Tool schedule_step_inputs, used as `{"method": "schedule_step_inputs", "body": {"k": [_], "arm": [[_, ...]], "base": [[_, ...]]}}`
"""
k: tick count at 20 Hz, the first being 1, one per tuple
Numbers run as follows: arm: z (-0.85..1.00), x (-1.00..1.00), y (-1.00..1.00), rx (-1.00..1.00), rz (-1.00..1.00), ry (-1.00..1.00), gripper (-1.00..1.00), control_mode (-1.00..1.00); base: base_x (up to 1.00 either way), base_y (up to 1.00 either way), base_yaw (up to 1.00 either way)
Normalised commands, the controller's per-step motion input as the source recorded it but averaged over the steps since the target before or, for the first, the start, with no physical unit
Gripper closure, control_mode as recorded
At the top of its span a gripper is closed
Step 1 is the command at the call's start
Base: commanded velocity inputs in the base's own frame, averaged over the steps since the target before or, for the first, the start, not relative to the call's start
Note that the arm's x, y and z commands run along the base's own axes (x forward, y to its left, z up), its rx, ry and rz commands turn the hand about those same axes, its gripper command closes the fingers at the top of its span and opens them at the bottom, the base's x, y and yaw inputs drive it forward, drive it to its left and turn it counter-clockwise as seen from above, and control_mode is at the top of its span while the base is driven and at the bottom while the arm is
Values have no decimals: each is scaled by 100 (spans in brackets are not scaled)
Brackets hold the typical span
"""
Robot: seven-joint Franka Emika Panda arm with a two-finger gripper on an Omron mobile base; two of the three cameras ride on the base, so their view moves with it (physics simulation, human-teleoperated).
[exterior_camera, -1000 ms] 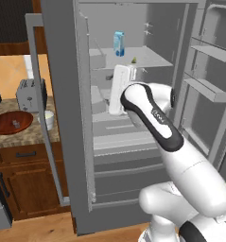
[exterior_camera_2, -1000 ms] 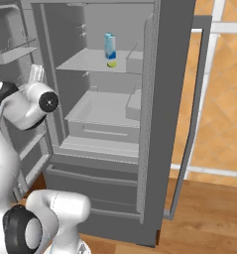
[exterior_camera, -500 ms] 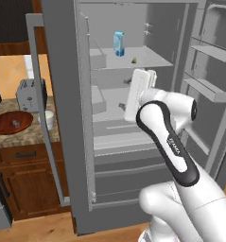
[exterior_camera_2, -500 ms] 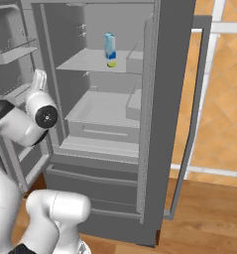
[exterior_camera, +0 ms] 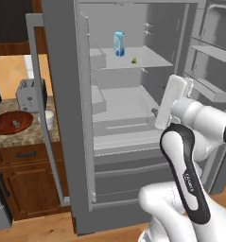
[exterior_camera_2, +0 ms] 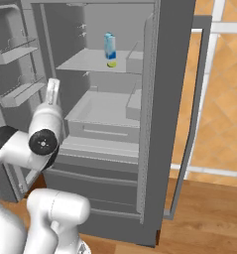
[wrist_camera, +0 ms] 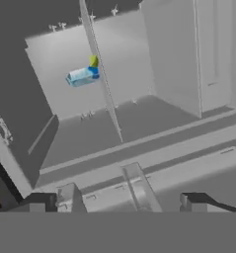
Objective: Grab a lemon wedge from the fridge and one ice cube from the ice bowl, and put them in the glass of lemonade.
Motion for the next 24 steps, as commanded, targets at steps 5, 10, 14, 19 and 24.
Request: {"method": "schedule_step_inputs", "body": {"k": [5, 10, 14, 19, 24], "arm": [[60, -40, -62, -53, 2, 9, -100, -100], [-30, 0, -8, -54, 13, 22, -100, -100], [-71, -2, 6, -60, 19, 30, -100, -100], [-78, -20, 22, -58, 17, 21, -100, -100], [-27, -27, -1, -30, 17, 0, -100, -100]], "base": [[0, 0, 0], [0, 0, 0], [0, 0, 0], [0, 0, 0], [0, 0, 0]]}}
